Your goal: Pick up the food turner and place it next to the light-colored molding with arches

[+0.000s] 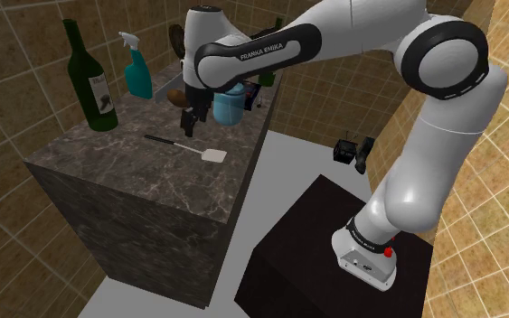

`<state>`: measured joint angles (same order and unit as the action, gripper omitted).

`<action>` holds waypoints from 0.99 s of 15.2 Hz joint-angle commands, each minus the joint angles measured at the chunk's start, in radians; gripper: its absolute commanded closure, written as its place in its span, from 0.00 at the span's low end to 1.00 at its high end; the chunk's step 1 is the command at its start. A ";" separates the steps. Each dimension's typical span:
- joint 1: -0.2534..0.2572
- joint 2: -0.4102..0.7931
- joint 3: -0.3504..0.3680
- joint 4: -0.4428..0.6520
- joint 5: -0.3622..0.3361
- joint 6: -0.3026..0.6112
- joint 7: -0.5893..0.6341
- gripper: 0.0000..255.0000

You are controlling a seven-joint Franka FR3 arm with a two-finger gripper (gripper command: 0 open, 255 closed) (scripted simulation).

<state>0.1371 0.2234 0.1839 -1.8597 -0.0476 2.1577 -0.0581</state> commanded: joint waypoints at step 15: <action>0.033 0.191 0.005 0.092 -0.039 0.083 0.002 0.00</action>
<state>0.1696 0.4142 0.1893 -1.7681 -0.0870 2.2399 -0.0562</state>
